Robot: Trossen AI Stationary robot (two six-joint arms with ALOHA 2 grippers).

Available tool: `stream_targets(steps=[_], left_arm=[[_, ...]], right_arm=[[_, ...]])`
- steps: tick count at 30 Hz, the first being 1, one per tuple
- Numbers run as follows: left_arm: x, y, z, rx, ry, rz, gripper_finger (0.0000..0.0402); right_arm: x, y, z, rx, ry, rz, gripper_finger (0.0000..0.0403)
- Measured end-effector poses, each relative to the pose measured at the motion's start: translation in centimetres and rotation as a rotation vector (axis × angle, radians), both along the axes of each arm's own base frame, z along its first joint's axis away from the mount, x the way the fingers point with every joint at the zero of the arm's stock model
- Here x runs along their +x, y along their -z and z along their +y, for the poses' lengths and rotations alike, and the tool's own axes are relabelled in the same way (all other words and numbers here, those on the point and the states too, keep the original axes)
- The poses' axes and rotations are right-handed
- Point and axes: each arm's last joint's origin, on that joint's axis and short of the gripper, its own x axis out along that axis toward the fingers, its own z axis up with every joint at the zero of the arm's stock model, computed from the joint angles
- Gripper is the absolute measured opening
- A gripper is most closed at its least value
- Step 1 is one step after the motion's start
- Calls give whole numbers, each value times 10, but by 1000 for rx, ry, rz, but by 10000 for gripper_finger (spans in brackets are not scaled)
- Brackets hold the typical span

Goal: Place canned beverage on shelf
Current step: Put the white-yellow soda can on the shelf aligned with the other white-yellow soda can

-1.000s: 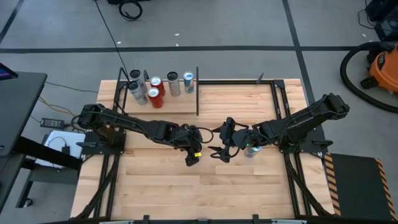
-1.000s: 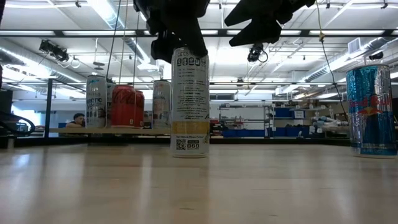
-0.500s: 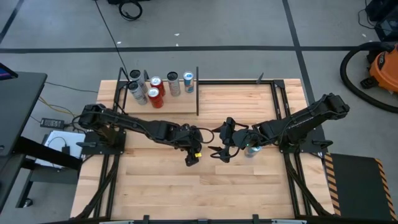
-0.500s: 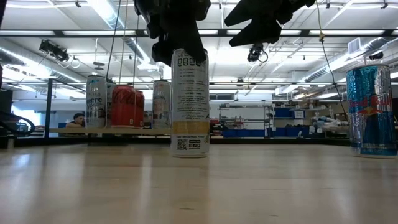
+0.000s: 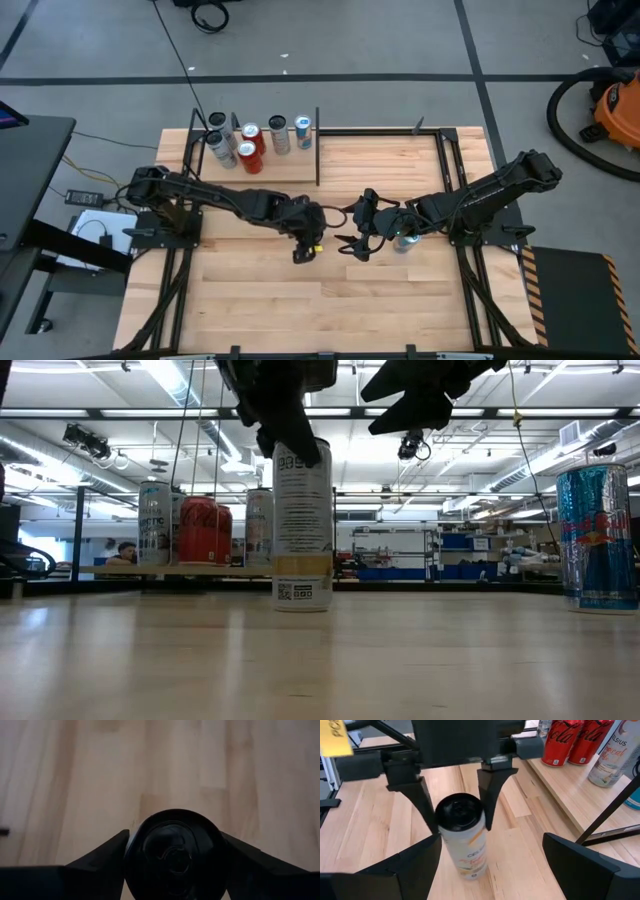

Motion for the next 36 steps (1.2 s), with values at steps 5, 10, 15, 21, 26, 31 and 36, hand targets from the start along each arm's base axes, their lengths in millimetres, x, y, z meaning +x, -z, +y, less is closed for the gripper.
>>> stream_targets(steps=[5, 10, 15, 21, 26, 31, 36], left_arm=[[-1, 0, -5, 35, 273, -2, 267], [-4, 0, -7, 116, 457, -3, 272], [-4, 0, -8, 177, 593, -20, 273], [-4, 1, -9, 252, 742, -41, 274], [-5, 1, -9, 286, 824, -55, 274], [-4, 1, -9, 228, 789, -60, 275], [-6, 2, -9, 182, 756, -37, 275]], right_arm=[[0, 0, 0, 0, 0, 0, 357], [0, 0, 0, 0, 0, 0, 357], [0, 0, 0, -1, -1, 0, 357], [0, 0, 0, -13, -8, 1, 357], [0, 0, 0, -13, -7, 1, 357], [0, 0, 0, -13, -8, 1, 357], [0, 0, 0, -13, -8, 1, 357]])
